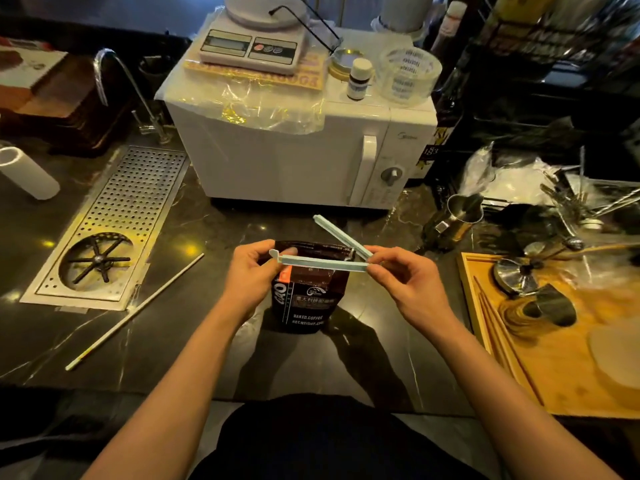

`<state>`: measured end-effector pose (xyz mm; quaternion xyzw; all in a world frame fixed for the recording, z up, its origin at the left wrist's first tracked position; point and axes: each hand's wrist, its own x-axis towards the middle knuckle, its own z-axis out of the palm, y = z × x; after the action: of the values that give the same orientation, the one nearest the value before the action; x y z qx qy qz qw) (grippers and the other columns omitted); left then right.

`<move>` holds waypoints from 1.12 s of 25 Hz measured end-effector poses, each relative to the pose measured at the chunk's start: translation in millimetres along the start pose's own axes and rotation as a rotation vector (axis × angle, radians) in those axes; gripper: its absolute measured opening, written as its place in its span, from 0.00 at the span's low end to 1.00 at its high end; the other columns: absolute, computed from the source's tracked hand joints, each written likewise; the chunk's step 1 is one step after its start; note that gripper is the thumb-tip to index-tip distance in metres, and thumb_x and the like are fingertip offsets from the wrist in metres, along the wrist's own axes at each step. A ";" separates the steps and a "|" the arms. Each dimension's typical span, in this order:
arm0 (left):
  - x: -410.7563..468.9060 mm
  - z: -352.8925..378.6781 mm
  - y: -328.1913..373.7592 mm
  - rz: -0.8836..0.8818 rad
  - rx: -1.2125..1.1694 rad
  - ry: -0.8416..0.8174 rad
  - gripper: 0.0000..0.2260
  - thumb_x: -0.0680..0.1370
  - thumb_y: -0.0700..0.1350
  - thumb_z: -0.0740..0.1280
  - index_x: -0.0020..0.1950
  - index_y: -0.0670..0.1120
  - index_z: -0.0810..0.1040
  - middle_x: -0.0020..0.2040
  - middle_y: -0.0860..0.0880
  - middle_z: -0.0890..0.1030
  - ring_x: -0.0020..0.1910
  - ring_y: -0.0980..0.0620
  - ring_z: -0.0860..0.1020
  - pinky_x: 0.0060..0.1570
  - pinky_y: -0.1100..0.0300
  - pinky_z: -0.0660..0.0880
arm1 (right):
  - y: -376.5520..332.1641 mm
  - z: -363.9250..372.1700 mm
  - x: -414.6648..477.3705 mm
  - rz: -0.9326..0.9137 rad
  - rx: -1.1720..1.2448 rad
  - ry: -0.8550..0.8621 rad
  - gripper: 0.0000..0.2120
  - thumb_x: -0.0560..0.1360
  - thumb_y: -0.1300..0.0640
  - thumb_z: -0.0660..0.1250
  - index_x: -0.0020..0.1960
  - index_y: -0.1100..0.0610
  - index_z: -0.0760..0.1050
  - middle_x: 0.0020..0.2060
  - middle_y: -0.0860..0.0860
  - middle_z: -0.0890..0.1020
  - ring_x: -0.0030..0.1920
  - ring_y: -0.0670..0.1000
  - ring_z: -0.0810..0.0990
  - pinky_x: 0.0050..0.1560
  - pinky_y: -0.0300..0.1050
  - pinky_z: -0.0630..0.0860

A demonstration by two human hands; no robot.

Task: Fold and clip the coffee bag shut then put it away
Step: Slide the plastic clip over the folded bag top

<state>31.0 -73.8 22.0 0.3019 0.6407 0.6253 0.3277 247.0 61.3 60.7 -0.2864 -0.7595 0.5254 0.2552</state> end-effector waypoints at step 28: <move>-6.6 -2.3 -4.5 -0.057 -0.117 0.082 0.10 0.75 0.39 0.71 0.48 0.55 0.84 0.48 0.50 0.87 0.48 0.51 0.85 0.45 0.60 0.81 | -3.3 31.5 23.4 0.095 0.212 -0.140 0.15 0.76 0.65 0.69 0.60 0.56 0.72 0.50 0.50 0.86 0.53 0.49 0.85 0.46 0.39 0.81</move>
<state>33.3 -80.6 17.7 0.2382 0.6242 0.6638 0.3360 208.2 56.2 55.8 -0.2558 -0.7012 0.6331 0.2051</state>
